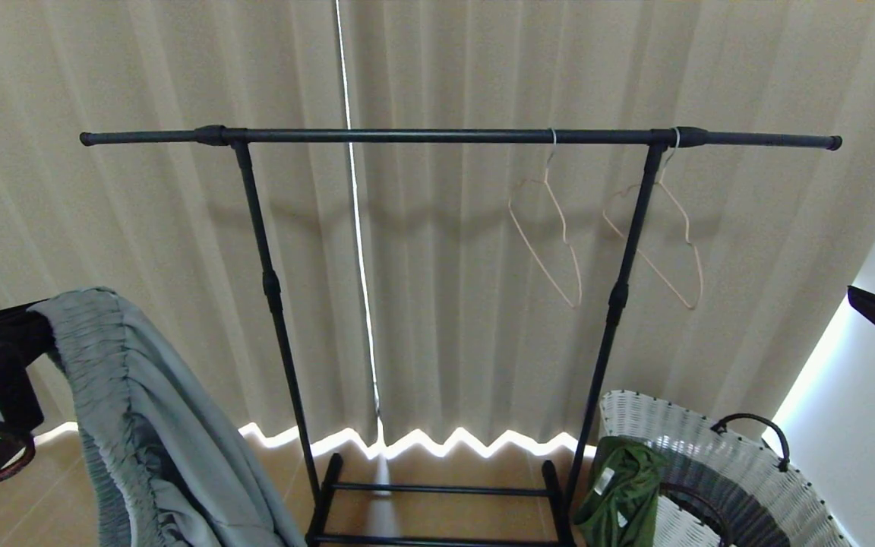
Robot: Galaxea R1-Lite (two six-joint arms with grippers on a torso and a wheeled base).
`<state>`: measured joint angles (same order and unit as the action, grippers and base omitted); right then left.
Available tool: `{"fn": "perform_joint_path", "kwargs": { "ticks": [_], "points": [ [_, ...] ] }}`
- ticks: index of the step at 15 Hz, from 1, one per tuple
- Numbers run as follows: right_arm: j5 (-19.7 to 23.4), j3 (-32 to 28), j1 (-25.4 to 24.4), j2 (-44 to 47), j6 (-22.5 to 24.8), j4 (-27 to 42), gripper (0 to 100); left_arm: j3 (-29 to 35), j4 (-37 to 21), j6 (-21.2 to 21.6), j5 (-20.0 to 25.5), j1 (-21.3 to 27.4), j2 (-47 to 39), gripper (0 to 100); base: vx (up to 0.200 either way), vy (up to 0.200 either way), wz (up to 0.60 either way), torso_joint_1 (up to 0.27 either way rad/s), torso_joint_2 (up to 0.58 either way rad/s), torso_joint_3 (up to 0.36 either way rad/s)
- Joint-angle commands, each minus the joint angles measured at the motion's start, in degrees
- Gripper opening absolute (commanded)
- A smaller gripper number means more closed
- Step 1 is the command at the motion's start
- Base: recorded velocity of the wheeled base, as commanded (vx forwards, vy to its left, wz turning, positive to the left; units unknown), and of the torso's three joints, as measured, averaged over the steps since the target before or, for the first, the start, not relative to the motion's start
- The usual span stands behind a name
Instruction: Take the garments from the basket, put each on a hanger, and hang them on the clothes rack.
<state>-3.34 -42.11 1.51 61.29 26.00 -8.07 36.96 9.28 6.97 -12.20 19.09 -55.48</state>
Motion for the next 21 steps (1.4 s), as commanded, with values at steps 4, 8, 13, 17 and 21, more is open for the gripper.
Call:
{"fn": "perform_joint_path", "kwargs": {
  "ticks": [4, 8, 13, 17, 21],
  "points": [
    [0.35, -1.05, -0.63, 0.14, -0.07, -0.72, 100, -0.84, 0.04, 1.99, -0.01, -0.02, 1.25, 0, 0.000, 0.000, 0.00, 0.044, -0.09, -0.042],
    [5.89, -4.48, -2.04, 1.72, -3.33, -3.71, 100, -0.40, 0.04, 1.82, -0.01, -0.02, 0.90, 0, 0.000, 0.000, 0.00, 0.000, 0.00, 0.000],
    [5.01, -7.11, -0.72, 4.18, -8.42, 2.88, 100, 0.04, 0.04, 1.82, -0.01, -0.02, 0.99, 0, 0.200, 0.000, 0.00, -0.001, 0.00, 0.003],
    [4.75, -8.17, -0.63, 4.80, -9.57, 6.40, 100, 0.04, 0.04, 1.82, -0.01, -0.02, 0.81, 0, 0.200, 0.000, 0.00, 0.005, 0.00, 0.001],
    [3.34, -8.08, -0.54, 7.79, -10.27, 6.84, 100, -0.05, 0.04, 1.82, -0.01, -0.02, 0.64, 0, 0.200, 0.000, 0.00, 0.004, 0.00, 0.001]
  ]
}}
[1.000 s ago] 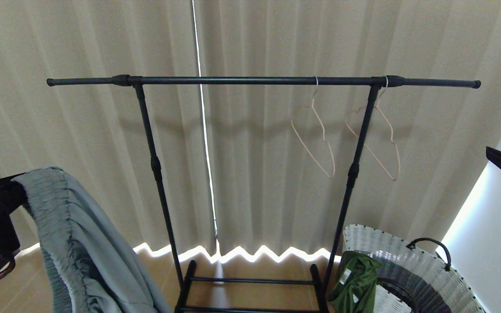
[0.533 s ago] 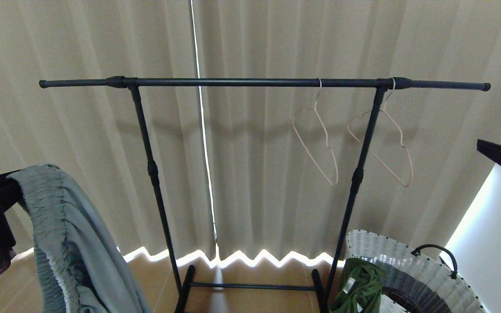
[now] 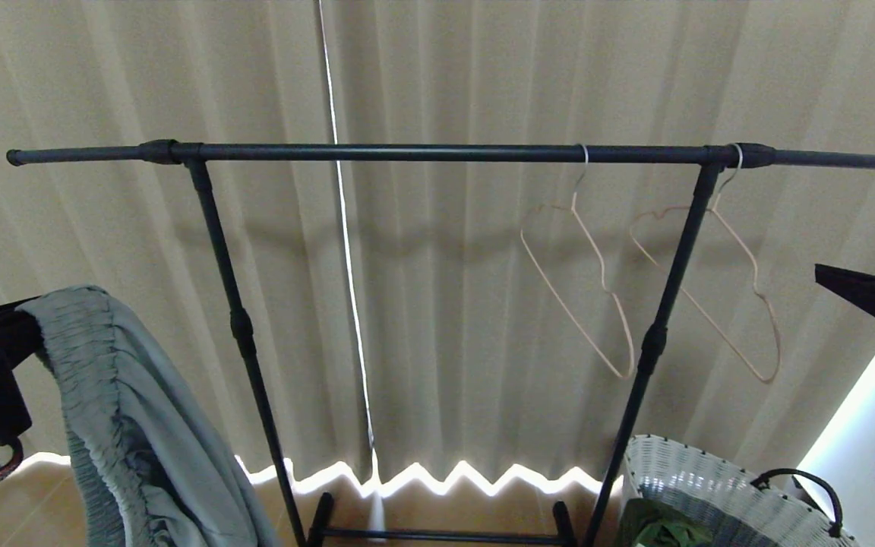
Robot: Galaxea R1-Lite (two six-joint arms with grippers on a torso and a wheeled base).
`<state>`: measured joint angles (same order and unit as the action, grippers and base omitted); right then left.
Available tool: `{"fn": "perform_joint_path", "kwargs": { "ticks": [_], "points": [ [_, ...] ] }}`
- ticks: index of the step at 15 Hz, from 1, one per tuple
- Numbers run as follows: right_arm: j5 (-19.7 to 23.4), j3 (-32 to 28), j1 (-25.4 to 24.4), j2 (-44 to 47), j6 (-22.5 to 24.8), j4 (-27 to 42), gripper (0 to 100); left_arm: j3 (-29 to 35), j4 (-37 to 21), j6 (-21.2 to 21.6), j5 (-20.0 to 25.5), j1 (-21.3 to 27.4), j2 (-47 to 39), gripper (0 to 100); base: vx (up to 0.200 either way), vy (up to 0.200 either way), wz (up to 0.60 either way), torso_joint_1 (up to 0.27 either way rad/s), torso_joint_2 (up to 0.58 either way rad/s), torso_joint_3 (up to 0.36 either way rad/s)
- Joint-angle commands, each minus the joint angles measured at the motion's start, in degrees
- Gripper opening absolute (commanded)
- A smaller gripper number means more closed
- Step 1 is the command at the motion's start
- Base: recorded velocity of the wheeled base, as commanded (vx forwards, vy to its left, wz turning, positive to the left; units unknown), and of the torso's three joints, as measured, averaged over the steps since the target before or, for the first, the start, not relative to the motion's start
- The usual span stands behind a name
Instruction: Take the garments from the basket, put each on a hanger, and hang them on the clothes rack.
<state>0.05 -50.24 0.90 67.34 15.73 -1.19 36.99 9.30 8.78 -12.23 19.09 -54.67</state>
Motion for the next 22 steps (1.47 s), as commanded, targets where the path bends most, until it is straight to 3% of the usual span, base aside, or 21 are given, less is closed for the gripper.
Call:
{"fn": "perform_joint_path", "kwargs": {
  "ticks": [1, 5, 10, 14, 22],
  "points": [
    [-0.49, -0.04, 0.42, 3.06, -0.35, -0.04, 100, -0.25, 0.01, 0.01, -0.08, -0.02, -0.08, 0, 0.200, 0.000, 0.00, 0.007, 0.00, 0.002],
    [-3.74, -3.29, 0.68, 11.76, -5.18, 0.14, 100, -0.51, 0.01, 0.28, -0.08, -0.28, 0.01, 0, 0.050, 0.000, 0.00, 0.001, 0.00, 0.002],
    [-4.18, -12.08, 0.50, 18.79, -14.23, 11.83, 100, -0.69, 0.01, 0.28, -0.08, -0.28, 0.01, 0, 0.000, 0.000, 0.00, 0.000, 0.00, 0.000],
    [-4.36, -11.99, 0.06, 20.90, -16.87, 12.36, 100, -0.95, 0.01, 0.28, -0.08, -0.28, 0.01, 0, 0.000, 0.000, 0.00, 0.000, 0.00, 0.000],
    [-4.53, -11.81, -0.02, 22.48, -17.04, 12.01, 100, -1.30, 0.01, 0.28, -0.08, -0.19, -0.08, 0, 0.000, 0.000, 0.00, 0.000, 0.00, 0.000]
  ]
}}
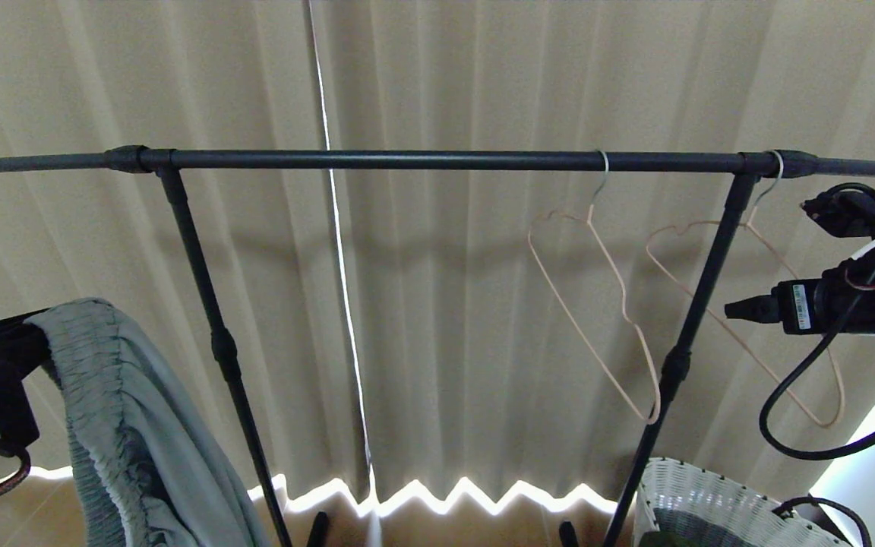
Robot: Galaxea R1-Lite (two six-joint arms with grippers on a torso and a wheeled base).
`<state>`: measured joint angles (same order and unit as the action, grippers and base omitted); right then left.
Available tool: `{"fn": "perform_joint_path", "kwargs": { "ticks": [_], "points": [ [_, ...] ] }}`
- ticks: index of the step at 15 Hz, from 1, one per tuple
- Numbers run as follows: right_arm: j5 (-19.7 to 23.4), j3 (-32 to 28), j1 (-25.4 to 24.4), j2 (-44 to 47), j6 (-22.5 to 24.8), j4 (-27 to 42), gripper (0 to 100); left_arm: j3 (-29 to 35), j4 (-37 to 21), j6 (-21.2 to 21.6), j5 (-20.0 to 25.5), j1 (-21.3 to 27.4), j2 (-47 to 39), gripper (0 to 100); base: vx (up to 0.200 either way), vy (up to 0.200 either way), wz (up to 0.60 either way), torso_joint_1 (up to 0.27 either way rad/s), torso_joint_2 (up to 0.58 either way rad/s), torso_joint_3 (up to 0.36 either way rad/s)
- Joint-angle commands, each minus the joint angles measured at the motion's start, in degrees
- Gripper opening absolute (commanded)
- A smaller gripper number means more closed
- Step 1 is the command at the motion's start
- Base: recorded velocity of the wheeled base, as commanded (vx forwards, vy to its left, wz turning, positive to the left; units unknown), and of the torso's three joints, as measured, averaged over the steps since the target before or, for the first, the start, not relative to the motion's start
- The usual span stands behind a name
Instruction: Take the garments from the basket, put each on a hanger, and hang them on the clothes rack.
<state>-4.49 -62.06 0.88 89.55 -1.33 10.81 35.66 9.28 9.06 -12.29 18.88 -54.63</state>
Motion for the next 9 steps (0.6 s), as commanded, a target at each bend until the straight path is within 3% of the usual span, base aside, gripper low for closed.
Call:
{"fn": "perform_joint_path", "kwargs": {
  "ticks": [1, 2, 3, 9],
  "points": [
    [0.00, 0.01, 0.00, 0.36, 0.01, -0.09, 100, 0.03, 0.04, 0.00, -0.02, 0.01, -0.13, 0, 0.000, 0.000, 0.00, 0.000, 0.00, 0.000],
    [0.00, 0.01, 0.00, 0.36, 0.01, -0.09, 100, 0.03, 0.04, 0.00, 0.07, 0.01, -0.13, 0, 0.000, 0.000, 0.00, 0.000, 0.00, 0.000],
    [0.00, 0.01, 0.00, 0.45, 0.01, -0.09, 0, 0.03, 0.04, 0.00, -0.02, 0.01, -0.13, 0, 0.000, 0.000, 0.00, 0.000, 0.00, 0.000],
    [-0.08, -0.08, 0.09, 0.98, 0.01, -0.18, 0, 0.03, 0.04, 0.00, -0.02, 0.01, -0.04, 0, 0.000, 0.000, 0.00, 0.000, 0.00, 0.000]
  ]
}}
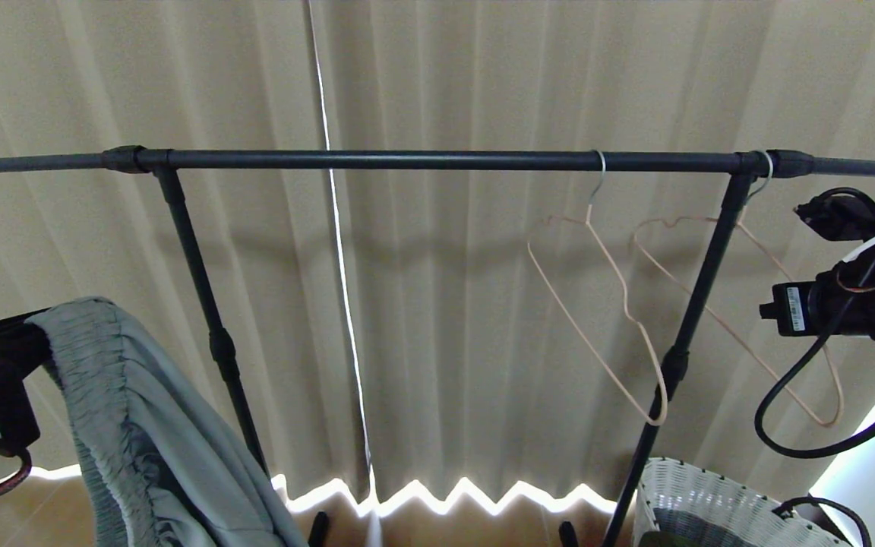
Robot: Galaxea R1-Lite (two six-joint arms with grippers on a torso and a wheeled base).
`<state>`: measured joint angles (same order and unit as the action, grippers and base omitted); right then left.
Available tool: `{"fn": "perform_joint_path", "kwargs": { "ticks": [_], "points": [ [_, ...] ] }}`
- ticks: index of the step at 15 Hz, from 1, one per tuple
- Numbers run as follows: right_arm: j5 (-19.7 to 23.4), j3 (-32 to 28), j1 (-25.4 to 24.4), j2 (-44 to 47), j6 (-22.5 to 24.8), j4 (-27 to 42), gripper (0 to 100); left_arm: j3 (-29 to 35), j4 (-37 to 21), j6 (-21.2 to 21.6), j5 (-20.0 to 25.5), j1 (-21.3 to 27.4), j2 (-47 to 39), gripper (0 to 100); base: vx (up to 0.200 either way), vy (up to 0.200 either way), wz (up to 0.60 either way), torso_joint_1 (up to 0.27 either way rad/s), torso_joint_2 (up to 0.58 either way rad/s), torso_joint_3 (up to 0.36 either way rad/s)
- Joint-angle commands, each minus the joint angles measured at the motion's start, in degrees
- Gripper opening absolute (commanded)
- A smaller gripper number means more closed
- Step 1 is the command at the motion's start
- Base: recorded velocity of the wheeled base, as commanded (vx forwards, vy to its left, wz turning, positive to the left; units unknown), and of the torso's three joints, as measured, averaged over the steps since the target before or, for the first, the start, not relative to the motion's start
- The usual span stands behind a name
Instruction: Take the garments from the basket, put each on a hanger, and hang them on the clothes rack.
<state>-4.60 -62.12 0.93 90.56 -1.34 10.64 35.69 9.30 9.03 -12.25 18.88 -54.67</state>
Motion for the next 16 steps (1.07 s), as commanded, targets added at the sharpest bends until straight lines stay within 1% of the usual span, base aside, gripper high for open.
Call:
{"fn": "perform_joint_path", "kwargs": {
  "ticks": [1, 5, 10, 13, 16],
  "points": [
    [-0.06, -0.02, 0.04, -0.48, 0.11, 0.17, 0, -0.01, 0.01, 0.02, 0.03, 0.01, 0.09, 0, 0.000, 0.000, 0.00, 0.000, 0.00, 0.000],
    [-0.15, 0.16, 0.22, -2.59, 0.02, 0.08, 0, -0.10, 0.01, 0.02, -0.05, 0.01, 0.18, 0, 0.000, 0.000, 0.00, 0.000, 0.00, 0.000],
    [-0.15, 0.34, 0.66, -6.80, 0.02, -2.82, 0, -0.19, 0.01, 0.11, -0.05, 0.01, 0.36, 0, 0.000, 0.000, 0.00, 0.000, 0.00, 0.000],
    [-0.15, 4.29, 0.66, -12.08, 0.02, -2.91, 0, -0.71, 0.01, 0.20, -0.05, 0.01, 0.45, 0, 0.000, 0.000, 0.00, 0.000, 0.00, 0.000],
    [-0.15, 6.31, 0.66, -15.68, 0.20, -2.91, 0, -0.80, 0.01, 0.46, -0.05, 0.01, 0.27, 0, 0.000, 0.000, 0.00, 0.000, 0.00, 0.000]
  ]
}}
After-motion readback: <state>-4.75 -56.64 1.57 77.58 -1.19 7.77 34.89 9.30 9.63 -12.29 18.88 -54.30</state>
